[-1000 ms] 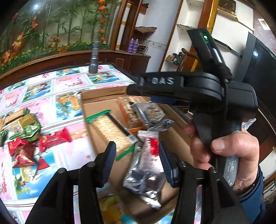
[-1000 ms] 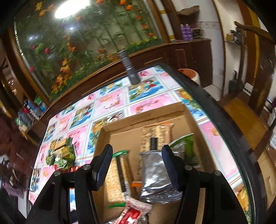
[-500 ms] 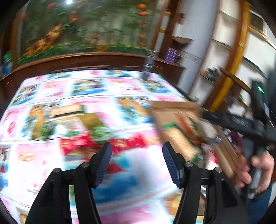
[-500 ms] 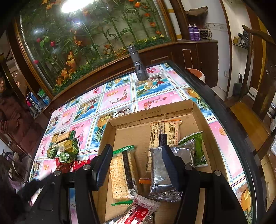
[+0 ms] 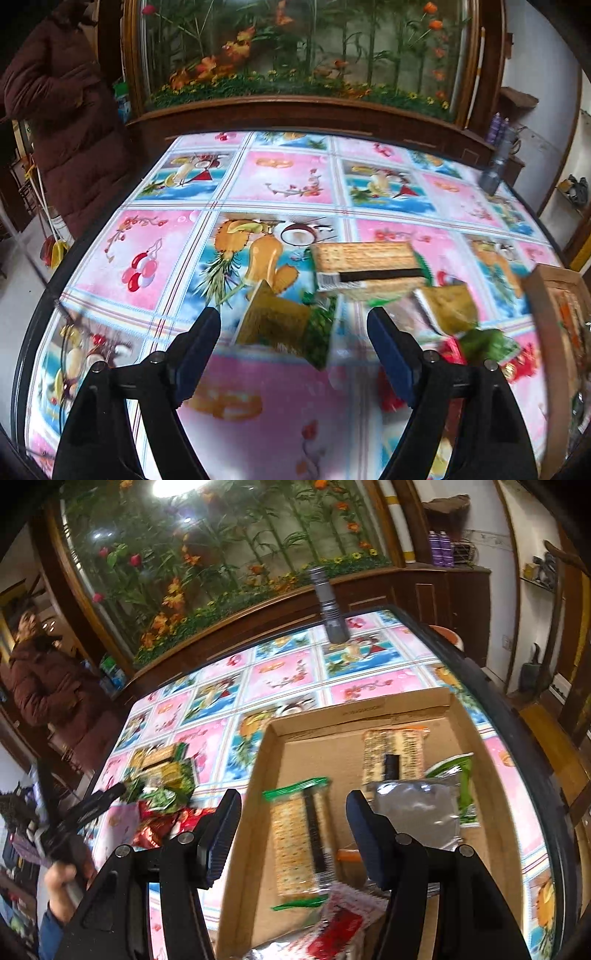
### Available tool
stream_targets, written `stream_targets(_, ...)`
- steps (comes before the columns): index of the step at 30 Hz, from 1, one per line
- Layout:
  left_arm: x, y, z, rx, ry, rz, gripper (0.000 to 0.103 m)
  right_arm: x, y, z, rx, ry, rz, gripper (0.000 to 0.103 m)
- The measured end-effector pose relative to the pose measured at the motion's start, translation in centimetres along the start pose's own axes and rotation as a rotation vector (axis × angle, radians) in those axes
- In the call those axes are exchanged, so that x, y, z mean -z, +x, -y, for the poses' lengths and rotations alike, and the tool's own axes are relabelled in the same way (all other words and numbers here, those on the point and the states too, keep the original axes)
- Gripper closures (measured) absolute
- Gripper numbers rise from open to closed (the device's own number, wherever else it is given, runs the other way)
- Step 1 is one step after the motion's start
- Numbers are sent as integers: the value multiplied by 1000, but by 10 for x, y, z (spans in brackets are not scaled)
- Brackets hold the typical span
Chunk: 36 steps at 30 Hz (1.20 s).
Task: Organize snacks
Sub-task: 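Move both open grippers back toward the snack pile on the table, then grasp the green-and-yellow pea snack bag with the left gripper while the right grasps the dark red snack bag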
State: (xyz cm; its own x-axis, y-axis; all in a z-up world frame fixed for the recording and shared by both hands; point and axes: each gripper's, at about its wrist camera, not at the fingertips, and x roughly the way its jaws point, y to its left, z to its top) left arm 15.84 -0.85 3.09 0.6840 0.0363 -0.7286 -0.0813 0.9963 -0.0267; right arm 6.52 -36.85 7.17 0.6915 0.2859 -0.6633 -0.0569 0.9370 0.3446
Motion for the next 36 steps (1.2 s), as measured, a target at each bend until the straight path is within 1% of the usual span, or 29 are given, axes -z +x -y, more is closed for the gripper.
stream_targets(1, -2, 8, 0, -8, 7, -14, 22, 1, 1, -3, -8, -8, -5, 39)
stream_targets(4, 1, 22, -2, 11, 9, -57, 24, 5, 4, -11, -33, -31, -18, 39)
stream_targets(5, 2, 26, -5, 20, -5, -74, 35, 6, 4, -13, -40, -34, -21, 39)
stream_targets(6, 3, 27, -6, 8, -7, -78, 44, 6, 6, -15, -50, -40, -26, 39)
stream_targets(9, 4, 25, -8, -12, 3, -72, 55, 9, 7, -20, -64, -60, -33, 39)
stream_targets(12, 9, 19, -9, -16, 12, -73, 56, 10, 7, -25, -82, -76, -32, 39)
stream_targets(15, 20, 8, -8, -1, 37, -87, 57, 13, 8, -33, -113, -99, -41, 39)
stream_targets(18, 36, -10, -8, 40, 53, -116, 58, 17, 13, -43, -184, -112, -70, 39)
stream_targets(21, 55, -30, -10, 86, 76, -137, 58, 23, 19, -60, -268, -111, -120, 39)
stream_targets(24, 72, -44, -7, 107, 123, -128, 58, 31, 33, -82, -347, -83, -209, 39)
stream_targets(25, 74, -46, -5, 114, 137, -124, 58, 32, 37, -89, -357, -77, -229, 39)
stream_targets(27, 75, -47, -4, 125, 143, -119, 58, 33, 50, -104, -343, -64, -267, 39)
stream_targets(30, 76, -46, -2, 131, 153, -110, 58, 30, 74, -127, -289, -65, -306, 39)
stream_targets(33, 76, -46, -1, 128, 150, -104, 58, 29, 97, -140, -224, -65, -329, 39)
stream_targets(36, 76, -46, 1, 132, 151, -101, 58, 34, 113, -152, -211, -79, -340, 39)
